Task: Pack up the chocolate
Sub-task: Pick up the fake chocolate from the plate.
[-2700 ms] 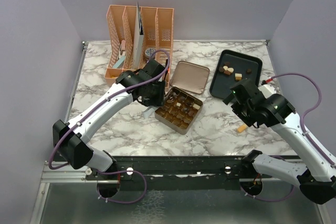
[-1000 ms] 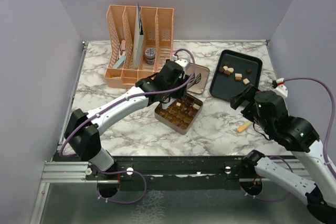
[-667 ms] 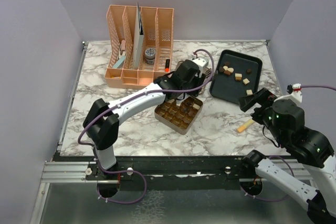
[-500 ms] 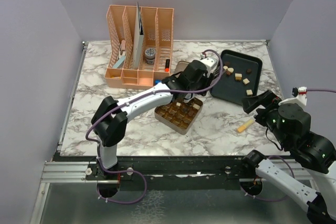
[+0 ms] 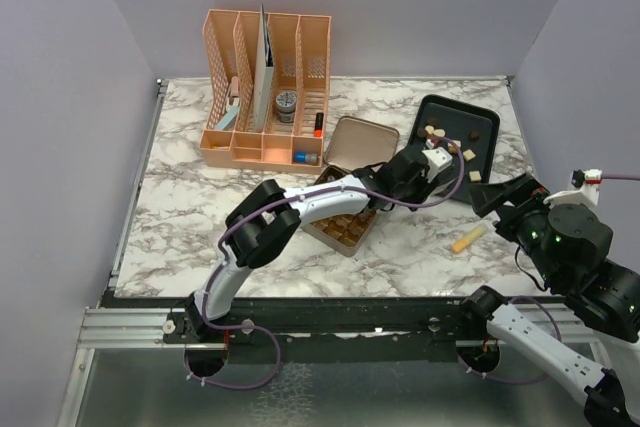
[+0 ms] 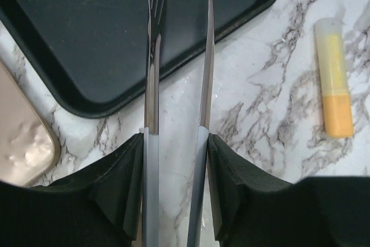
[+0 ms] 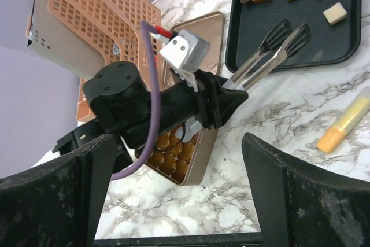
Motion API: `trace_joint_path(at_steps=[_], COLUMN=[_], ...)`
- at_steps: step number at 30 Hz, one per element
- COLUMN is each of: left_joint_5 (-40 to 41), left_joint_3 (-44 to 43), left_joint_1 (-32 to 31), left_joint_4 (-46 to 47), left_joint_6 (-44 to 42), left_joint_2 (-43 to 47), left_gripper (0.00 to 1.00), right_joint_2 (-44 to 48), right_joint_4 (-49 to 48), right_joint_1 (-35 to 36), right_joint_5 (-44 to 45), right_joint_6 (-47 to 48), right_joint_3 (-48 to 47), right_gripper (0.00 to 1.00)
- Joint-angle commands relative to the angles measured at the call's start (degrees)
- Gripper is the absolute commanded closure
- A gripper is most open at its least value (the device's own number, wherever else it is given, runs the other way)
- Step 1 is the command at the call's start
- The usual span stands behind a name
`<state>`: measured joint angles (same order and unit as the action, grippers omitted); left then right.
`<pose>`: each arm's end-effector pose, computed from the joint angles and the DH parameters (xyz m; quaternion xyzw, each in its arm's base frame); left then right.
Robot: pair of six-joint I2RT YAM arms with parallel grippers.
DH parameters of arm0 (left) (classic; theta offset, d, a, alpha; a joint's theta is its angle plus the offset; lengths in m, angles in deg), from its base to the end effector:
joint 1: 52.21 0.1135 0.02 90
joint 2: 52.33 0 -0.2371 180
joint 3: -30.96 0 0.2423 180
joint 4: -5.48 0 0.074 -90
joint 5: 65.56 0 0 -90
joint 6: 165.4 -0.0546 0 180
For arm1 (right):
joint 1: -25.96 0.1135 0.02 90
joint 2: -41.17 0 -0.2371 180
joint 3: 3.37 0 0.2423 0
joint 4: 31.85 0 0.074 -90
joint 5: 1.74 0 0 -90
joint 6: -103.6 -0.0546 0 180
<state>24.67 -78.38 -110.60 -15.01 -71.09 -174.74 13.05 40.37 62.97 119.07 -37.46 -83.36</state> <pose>0.2572 -0.4174 0.1878 0.3997 0.7853 -0.2445 0.4047 0.0758 0.0221 0.3738 0.2474 0.7669 0.2259 0.5474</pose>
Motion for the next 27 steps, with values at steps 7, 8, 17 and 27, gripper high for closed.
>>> trace_joint_path(at_steps=[7,8,17,27], left_joint_5=[-2.3,-2.7,-6.1,-4.7], left_joint_3=[-13.5,-14.2,-17.1,-21.7], left_joint_1=[0.4,0.4,0.2,-0.2], left_joint_4=[0.8,0.8,1.0,-0.5], left_joint_6=[-8.3,-8.7,-8.9,-9.8], left_joint_2=[-8.3,-9.1,-12.5,-16.5], left_gripper=[0.51,0.5,0.49,0.51], right_joint_2=[1.7,1.6,1.5,2.4], right_joint_4=[-2.9,-2.9,-2.8,-2.3], right_joint_1=[-0.2,-0.2,-0.2,-0.2], right_joint_5=[0.1,0.2,1.3,1.8], right_joint_6=[0.6,0.8,1.5,1.3], right_joint_3=[-2.1,-2.5,-3.9,-4.5], right_gripper=[0.06,0.06,0.06,0.06])
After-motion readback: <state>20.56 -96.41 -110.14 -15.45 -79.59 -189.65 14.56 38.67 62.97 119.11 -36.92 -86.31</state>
